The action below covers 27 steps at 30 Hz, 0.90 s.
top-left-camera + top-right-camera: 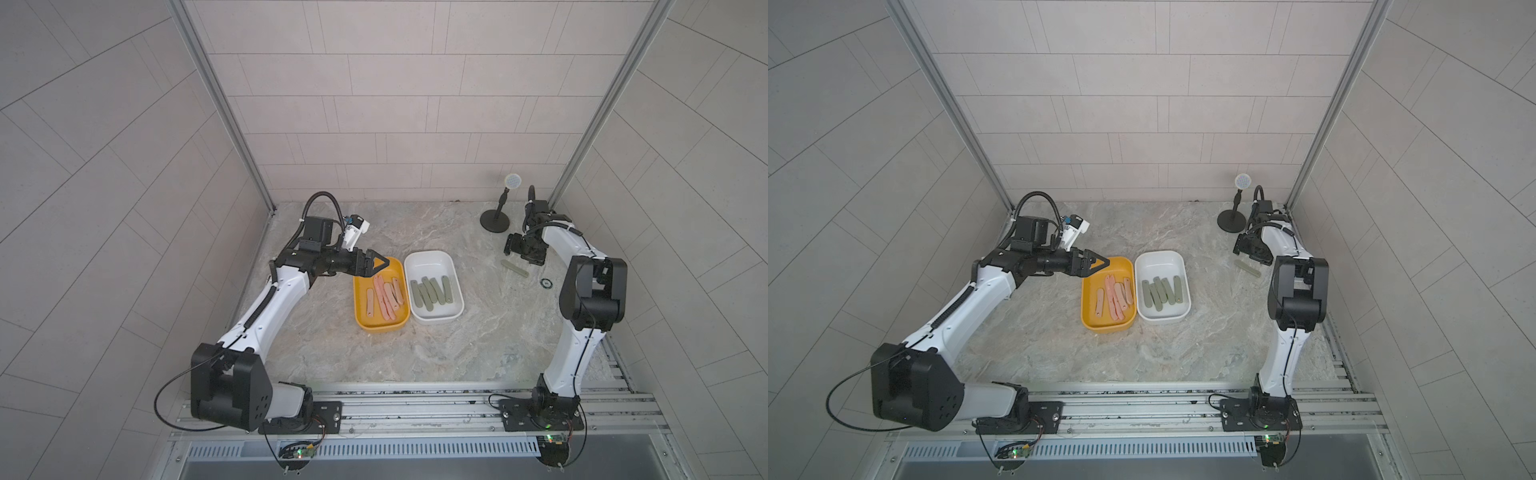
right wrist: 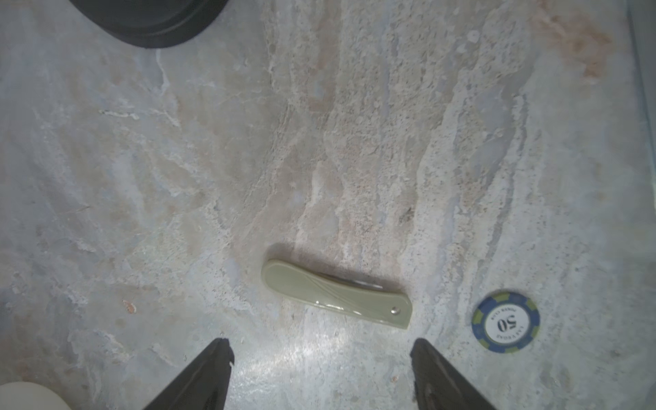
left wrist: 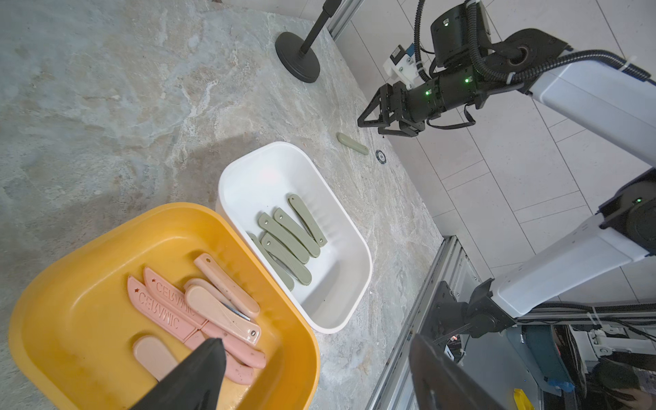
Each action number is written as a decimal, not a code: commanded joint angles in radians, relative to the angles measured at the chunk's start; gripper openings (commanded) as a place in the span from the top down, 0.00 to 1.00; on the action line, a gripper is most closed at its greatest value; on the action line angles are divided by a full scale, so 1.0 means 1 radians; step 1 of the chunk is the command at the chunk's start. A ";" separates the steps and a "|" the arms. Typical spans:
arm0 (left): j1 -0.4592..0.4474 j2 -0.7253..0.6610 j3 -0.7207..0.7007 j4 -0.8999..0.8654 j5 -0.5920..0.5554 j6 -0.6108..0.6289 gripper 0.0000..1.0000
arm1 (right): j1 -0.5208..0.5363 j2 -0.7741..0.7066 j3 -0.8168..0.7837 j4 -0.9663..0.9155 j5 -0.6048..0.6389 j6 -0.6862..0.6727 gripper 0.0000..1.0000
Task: Place the fruit knives into the storage box by color
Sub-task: Move the fruit knife to the center of the board.
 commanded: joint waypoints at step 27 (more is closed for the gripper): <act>-0.003 -0.011 -0.030 0.004 -0.017 0.047 0.12 | 0.020 0.120 -0.007 -0.027 -0.088 -0.009 0.19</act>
